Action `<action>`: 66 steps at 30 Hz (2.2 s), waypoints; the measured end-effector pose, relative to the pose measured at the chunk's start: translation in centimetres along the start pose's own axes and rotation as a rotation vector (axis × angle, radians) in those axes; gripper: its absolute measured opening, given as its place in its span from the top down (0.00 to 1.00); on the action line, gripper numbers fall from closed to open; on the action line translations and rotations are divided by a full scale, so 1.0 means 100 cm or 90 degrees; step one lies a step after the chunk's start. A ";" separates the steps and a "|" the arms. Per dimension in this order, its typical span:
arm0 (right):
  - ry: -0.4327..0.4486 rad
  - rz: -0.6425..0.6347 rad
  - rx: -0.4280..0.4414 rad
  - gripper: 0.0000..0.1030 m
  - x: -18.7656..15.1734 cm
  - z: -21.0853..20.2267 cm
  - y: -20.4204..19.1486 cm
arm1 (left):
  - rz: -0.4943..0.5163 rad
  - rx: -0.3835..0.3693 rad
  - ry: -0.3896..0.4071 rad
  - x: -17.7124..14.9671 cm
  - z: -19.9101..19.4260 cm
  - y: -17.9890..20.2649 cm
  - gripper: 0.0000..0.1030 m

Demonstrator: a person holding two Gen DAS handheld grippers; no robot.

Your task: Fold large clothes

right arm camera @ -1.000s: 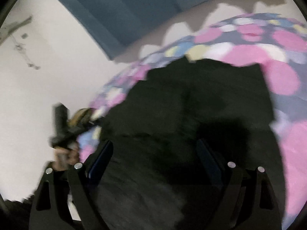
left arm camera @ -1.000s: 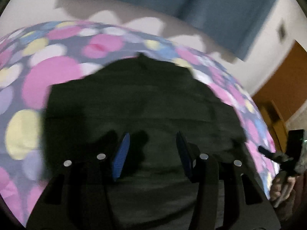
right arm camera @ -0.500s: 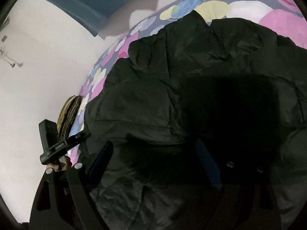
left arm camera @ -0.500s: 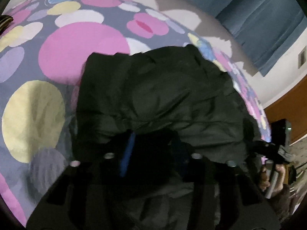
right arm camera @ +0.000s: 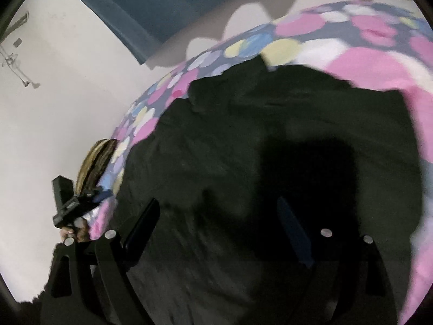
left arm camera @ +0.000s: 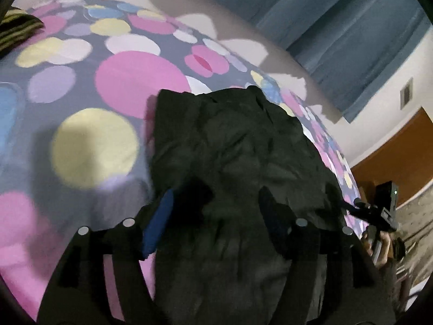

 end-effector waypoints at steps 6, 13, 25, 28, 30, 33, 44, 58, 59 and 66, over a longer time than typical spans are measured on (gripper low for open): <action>0.012 0.042 -0.090 0.15 -0.066 -0.081 0.076 | 0.100 0.097 -0.024 -0.057 -0.071 -0.019 0.37; -0.082 0.121 -0.009 0.15 -0.153 -0.111 0.118 | -0.011 -0.113 -0.116 -0.132 -0.097 -0.014 0.37; -0.115 0.068 0.073 0.30 -0.204 -0.109 0.074 | -0.039 -0.192 -0.178 -0.174 -0.071 0.017 0.48; -0.117 0.086 0.063 0.62 -0.206 -0.107 0.079 | -0.046 -0.180 -0.179 -0.177 -0.068 0.016 0.67; -0.114 0.102 0.057 0.74 -0.207 -0.107 0.085 | -0.052 -0.175 -0.180 -0.182 -0.074 0.015 0.79; -0.100 0.115 0.069 0.81 -0.207 -0.111 0.086 | -0.059 -0.189 -0.170 -0.180 -0.079 0.018 0.86; -0.007 0.151 0.216 0.84 -0.180 -0.158 0.078 | -0.079 -0.285 -0.078 -0.156 -0.121 0.052 0.88; 0.025 0.319 0.276 0.84 -0.027 -0.083 0.135 | -0.222 -0.263 0.024 -0.020 -0.043 0.005 0.88; 0.011 0.335 0.264 0.84 -0.020 -0.067 0.141 | -0.230 -0.253 0.019 -0.016 -0.031 -0.001 0.88; -0.057 0.413 0.225 0.88 -0.017 0.010 0.171 | -0.304 -0.201 -0.025 -0.009 0.041 -0.051 0.88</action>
Point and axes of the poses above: each gripper's, at about its wrist camera, not at the fingertips, and z roughly the way its jaws point, y to its right, x to its top, the point moved 2 cm from there along z, roughly the way its jaws point, and after that the axes turned 9 degrees about -x, right-handed, at the moved point
